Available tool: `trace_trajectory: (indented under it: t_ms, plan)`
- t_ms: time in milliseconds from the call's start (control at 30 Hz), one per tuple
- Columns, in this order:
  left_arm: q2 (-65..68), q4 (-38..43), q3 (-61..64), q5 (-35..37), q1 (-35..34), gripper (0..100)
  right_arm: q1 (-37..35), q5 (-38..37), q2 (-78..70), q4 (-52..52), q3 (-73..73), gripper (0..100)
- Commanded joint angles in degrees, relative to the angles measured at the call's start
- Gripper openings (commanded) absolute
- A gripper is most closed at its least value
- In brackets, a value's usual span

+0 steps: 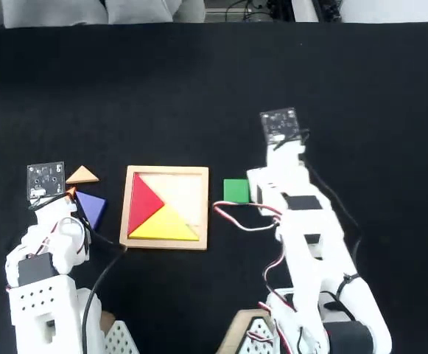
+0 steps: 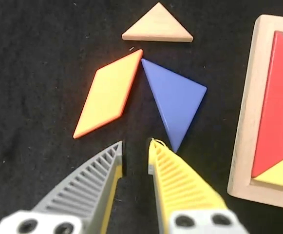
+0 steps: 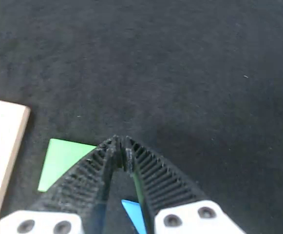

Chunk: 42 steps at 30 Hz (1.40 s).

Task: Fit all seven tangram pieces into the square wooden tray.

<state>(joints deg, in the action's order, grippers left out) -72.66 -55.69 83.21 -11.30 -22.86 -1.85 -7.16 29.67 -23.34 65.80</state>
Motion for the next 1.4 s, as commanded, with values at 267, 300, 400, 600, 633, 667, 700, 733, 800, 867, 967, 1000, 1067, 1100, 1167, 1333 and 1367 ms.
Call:
trace_trajectory:
  t_ms: [267,300,400,600,633,667,700,733,800,867,967,1000,1067,1100,1167,1333,1367]
  plan:
    - [0.0,-8.0,-12.88,-6.33,3.38,11,0.79,0.44,1.98,1.41,-0.4,1.1]
    - [0.18,-10.37,-15.69,-6.33,3.65,11,0.79,0.35,1.98,1.41,-0.4,1.1]
    - [3.69,-15.12,-22.37,-6.33,3.82,11,0.79,0.26,1.98,1.41,-0.4,1.1]
    - [21.98,-16.18,-28.62,-6.07,3.82,15,0.79,0.09,1.98,1.41,-0.4,1.1]
    - [25.05,-16.18,-29.76,-5.19,3.82,17,0.79,0.09,1.89,1.41,-0.4,1.1]
    - [27.78,-16.18,-30.81,-4.48,3.82,18,0.79,0.09,1.89,1.41,-0.4,1.1]
    - [30.51,-16.18,-31.96,-4.13,3.82,19,0.79,0.09,1.89,1.41,-0.4,1.1]
    - [32.79,-16.18,-33.19,-4.04,3.82,20,0.79,0.09,1.89,1.41,-0.4,1.1]
    - [36.31,-16.09,-35.56,-4.04,3.82,22,0.79,0.09,1.8,1.41,-0.4,1.1]
    - [39.38,-16.09,-37.58,-3.52,3.82,25,0.79,0.0,1.8,1.41,-0.4,1.1]
    - [43.6,-16.0,-40.04,0.97,3.74,27,0.79,0.0,1.8,1.41,-0.48,1.1]
    - [45.1,-16.0,-40.92,2.37,3.74,27,0.7,0.0,1.8,1.41,-0.48,1.1]
    - [48.26,-16.0,-42.95,5.01,3.74,27,0.7,0.0,1.8,1.49,-0.48,1.1]
    - [49.93,-16.0,-43.91,6.33,3.74,27,0.7,0.0,1.8,1.49,-0.48,1.1]
    - [53.54,-16.0,-45.93,8.88,3.82,27,0.7,0.0,1.71,2.81,-0.04,1.1]
    - [62.95,-13.54,-49.89,12.13,3.82,27,0.7,0.0,1.71,3.16,0.04,1.1]
    - [64.7,-12.48,-50.33,12.66,3.74,27,0.7,0.0,1.71,3.16,0.04,1.1]
